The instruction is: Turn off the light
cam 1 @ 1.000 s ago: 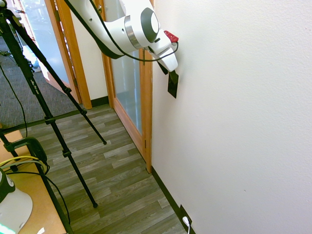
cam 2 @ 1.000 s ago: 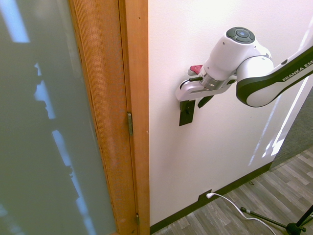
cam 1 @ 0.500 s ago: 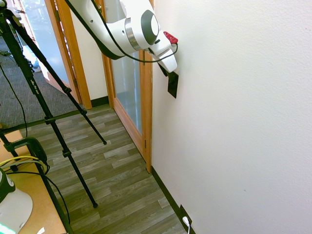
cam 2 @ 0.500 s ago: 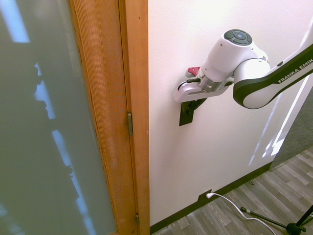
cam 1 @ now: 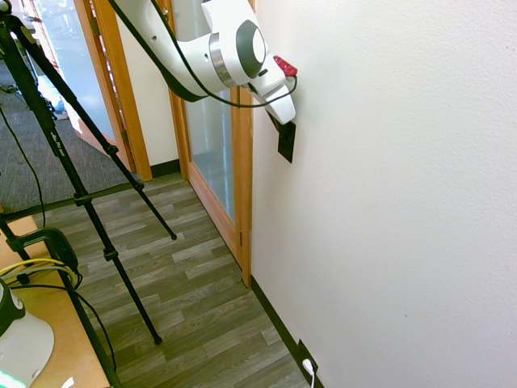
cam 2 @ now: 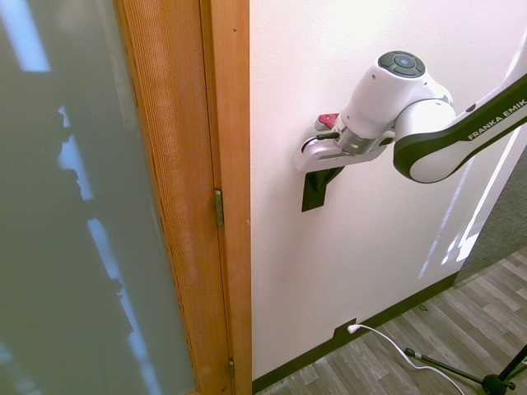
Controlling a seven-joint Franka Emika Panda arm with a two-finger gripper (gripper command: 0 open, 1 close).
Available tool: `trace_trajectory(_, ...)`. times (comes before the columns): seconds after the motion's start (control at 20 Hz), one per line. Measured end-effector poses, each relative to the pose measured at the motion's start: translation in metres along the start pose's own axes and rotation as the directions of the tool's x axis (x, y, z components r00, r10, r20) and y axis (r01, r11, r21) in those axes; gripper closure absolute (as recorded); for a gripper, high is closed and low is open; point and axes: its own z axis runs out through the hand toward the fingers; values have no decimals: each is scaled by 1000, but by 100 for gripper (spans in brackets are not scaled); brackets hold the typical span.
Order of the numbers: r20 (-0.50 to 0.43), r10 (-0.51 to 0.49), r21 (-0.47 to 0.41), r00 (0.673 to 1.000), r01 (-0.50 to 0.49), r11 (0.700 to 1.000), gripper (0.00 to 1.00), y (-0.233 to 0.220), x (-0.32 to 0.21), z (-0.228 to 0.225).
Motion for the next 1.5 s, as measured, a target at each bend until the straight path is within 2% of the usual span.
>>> trace_trajectory(0.6, 32, 1, -16, 1000, -1, 1000, 100, 0, -5, 17)
trace_trajectory(0.85, 18, 16, 33, 1000, -17, 999, 100, 4, 5, -13)
trace_trajectory(1.1, 21, 34, 36, 999, -34, 999, 100, 47, -1, -59)
trace_trajectory(1.35, 70, 37, 9, 997, -37, 999, 100, 102, -30, -70)
trace_trajectory(1.5, 81, 39, 3, 996, -39, 999, 100, 119, -40, -78)
